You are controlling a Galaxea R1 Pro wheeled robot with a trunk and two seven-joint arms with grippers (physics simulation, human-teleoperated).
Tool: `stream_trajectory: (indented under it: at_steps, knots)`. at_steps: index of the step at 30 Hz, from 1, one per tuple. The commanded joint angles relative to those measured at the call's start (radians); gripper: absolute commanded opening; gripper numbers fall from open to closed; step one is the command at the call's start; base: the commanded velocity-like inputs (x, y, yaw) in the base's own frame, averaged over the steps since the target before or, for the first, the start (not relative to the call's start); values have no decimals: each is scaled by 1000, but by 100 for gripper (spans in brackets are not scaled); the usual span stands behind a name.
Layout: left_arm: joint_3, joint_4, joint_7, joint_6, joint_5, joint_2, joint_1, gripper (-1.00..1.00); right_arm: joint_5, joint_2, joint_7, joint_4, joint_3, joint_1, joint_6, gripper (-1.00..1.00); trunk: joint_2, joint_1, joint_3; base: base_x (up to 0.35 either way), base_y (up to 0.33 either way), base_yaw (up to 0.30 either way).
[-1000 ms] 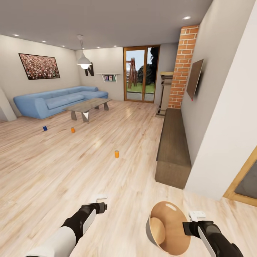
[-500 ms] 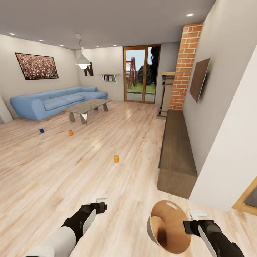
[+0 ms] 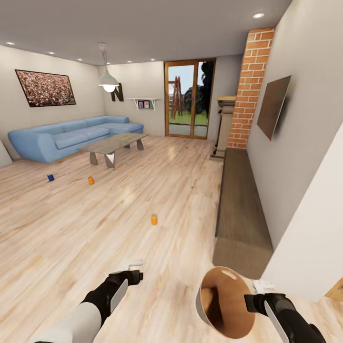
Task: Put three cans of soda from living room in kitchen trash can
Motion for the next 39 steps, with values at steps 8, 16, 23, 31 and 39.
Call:
stream_trajectory:
  at_steps: [8,16,23,31,39]
  knots:
    - [0,0,0,0,0,0,0,100,-11,1,0,-1,0,0,1,-100,0,0,0,345,0,0]
    - [0,0,0,0,0,0,0,100,-11,3,1,-1,0,0,2,-100,0,0,0,335,19,0]
    - [0,0,0,0,0,0,0,100,-11,4,1,-138,2,0,50,-100,0,0,0,325,72,0]
    - [0,0,0,-12,-2,0,0,100,-11,8,1,-447,5,1,416,-100,0,0,0,318,79,0]
    - [0,0,0,-19,-3,0,0,100,6,6,-1,-535,1,1,443,-100,0,0,0,317,79,0]
